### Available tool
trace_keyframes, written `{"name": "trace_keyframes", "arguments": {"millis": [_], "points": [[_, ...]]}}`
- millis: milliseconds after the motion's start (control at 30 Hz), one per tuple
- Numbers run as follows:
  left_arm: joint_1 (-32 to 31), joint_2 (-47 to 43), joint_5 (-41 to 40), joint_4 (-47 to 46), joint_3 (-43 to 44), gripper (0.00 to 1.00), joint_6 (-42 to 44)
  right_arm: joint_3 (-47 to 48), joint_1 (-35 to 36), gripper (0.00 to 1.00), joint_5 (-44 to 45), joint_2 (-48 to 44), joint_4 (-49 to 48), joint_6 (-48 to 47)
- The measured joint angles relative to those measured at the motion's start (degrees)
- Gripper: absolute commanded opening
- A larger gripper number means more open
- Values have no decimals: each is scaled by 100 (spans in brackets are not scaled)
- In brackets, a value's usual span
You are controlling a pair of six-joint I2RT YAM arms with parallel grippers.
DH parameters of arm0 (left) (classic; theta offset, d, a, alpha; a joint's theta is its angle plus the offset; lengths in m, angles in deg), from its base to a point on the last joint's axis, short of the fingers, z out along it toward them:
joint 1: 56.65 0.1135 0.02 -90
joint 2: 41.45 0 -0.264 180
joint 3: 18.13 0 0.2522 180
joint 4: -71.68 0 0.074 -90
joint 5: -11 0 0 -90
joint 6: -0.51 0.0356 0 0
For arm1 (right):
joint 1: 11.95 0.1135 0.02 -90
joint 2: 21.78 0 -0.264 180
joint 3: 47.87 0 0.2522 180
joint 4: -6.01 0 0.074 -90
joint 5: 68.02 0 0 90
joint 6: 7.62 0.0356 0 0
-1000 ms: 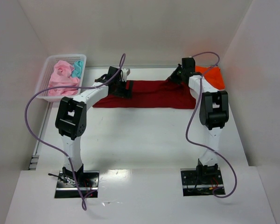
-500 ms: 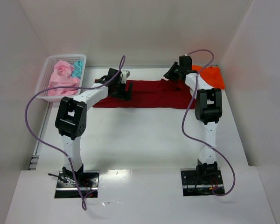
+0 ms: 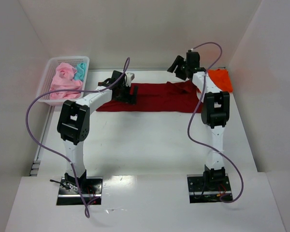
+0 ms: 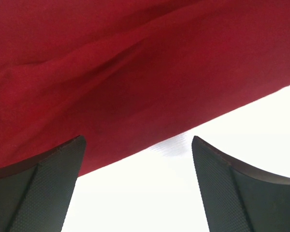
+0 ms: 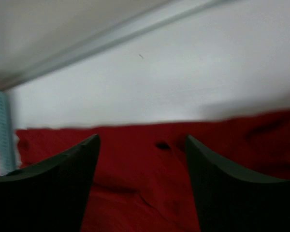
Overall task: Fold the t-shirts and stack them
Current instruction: Fold the other side of the tshirt into a rectangle
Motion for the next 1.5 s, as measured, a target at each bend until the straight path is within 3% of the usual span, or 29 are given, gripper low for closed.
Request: {"name": "trace_keyframes", "arguments": {"millis": [133, 300, 500, 900, 1067, 1500], "points": [[0, -2, 269, -26, 50, 99, 61, -1318, 2, 82, 426, -743, 103, -372], [2, 20, 1154, -522, 286, 99, 306, -2785, -142, 82, 702, -1853, 118, -584], [-179, 1056, 1967, -973, 2037, 99, 332, -3777, -706, 85, 826, -2881, -107, -553], [-1034, 3154, 2199, -332, 4684, 99, 601, -3856, -938, 82, 647, -2686, -350, -380], [-970, 3967, 2011, -111, 6004, 100, 496, -3543, -938, 79, 654, -2050, -365, -339], [-520, 4927, 1655, 308, 7410, 99, 118, -3156, -935, 72, 476, -1473, -334, -275]]}}
